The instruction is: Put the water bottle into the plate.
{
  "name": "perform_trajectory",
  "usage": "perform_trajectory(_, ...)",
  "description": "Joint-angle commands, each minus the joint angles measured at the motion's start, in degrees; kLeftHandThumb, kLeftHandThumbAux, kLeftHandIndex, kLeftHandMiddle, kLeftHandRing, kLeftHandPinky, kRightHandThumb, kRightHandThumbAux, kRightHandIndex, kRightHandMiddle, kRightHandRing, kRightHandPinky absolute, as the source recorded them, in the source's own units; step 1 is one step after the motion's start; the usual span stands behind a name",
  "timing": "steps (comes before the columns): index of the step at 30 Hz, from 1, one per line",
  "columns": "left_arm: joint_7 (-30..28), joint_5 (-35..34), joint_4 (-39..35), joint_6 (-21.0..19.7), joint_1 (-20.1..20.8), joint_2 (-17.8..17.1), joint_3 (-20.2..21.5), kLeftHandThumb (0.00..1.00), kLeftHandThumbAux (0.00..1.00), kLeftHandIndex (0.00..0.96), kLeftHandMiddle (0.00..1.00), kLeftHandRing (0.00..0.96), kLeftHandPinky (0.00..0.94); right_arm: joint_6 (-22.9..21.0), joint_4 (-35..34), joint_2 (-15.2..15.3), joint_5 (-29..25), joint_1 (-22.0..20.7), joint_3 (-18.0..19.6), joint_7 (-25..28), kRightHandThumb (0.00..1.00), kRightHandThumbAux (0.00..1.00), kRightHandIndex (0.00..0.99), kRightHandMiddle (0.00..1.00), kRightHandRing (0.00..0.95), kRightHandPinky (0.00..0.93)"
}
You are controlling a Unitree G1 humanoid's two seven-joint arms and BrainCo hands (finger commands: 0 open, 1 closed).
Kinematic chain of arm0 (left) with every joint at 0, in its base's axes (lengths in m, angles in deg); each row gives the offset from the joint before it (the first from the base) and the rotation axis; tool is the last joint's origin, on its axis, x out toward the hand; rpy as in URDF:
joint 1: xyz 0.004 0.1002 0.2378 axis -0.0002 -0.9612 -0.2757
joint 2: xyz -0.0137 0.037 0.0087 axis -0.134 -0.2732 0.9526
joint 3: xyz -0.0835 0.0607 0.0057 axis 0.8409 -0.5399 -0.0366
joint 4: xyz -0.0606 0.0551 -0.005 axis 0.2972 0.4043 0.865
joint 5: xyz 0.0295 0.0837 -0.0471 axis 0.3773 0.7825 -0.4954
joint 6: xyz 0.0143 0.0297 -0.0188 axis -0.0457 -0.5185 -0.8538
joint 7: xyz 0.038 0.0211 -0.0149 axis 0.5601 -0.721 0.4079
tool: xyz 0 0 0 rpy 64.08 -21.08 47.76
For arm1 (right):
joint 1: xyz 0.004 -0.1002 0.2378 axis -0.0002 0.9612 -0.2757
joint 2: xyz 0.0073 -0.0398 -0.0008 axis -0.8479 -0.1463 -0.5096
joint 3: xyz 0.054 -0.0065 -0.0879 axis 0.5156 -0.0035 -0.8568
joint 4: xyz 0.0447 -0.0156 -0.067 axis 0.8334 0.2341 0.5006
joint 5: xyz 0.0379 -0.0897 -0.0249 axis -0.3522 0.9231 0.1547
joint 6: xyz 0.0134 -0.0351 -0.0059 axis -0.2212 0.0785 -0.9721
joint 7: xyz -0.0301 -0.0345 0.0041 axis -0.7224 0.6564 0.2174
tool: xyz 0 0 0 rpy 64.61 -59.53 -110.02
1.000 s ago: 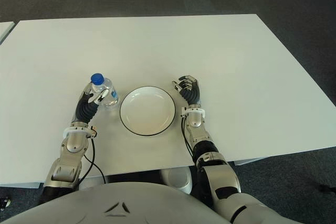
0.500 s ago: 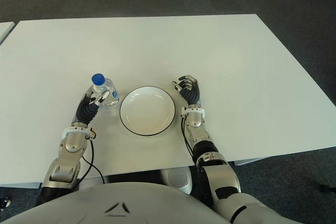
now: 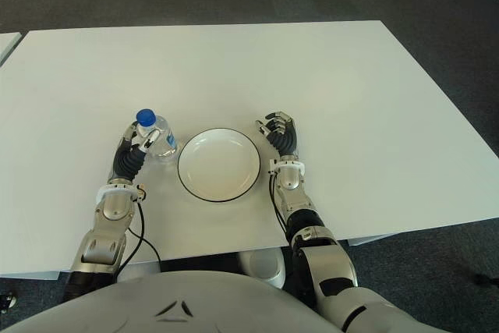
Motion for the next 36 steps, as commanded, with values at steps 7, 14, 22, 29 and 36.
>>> perform_trajectory(7,6.9,1.7,6.8,-2.6,4.9,2.7,0.6,0.694,0.305,0.0,0.039,0.1,0.192,-0.2,-0.2,-0.3,0.1,1.5,0.1,0.0,0.708,0.728,0.433,0.639,0.649,0.639)
perform_trajectory(14,11.1,1.4,12.3,-1.8,9.2,4.5,1.1,0.706,0.32,0.0,0.005,0.07,0.155,-0.4,-0.6,-0.2,0.1,1.7,0.0,0.2,0.708,0.728,0.433,0.635,0.647,0.645)
perform_trajectory(22,18.4,2.9,17.7,2.0,13.4,5.8,0.6,0.725,0.324,0.0,0.0,0.054,0.139,-0.8,-1.4,-0.4,0.3,2.1,0.0,-0.3,0.708,0.728,0.433,0.632,0.646,0.655)
perform_trajectory(29,22.6,4.8,21.7,5.0,16.3,5.5,-0.3,0.736,0.329,0.0,0.0,0.042,0.122,-1.5,-2.1,-0.4,0.2,2.4,0.0,0.0,0.708,0.728,0.433,0.632,0.647,0.654)
perform_trajectory(36,27.0,7.6,27.9,8.5,19.7,3.9,-2.2,0.736,0.33,0.0,0.0,0.02,0.087,-1.1,-2.4,-0.5,0.1,2.8,0.0,0.2,0.708,0.728,0.433,0.63,0.646,0.655)
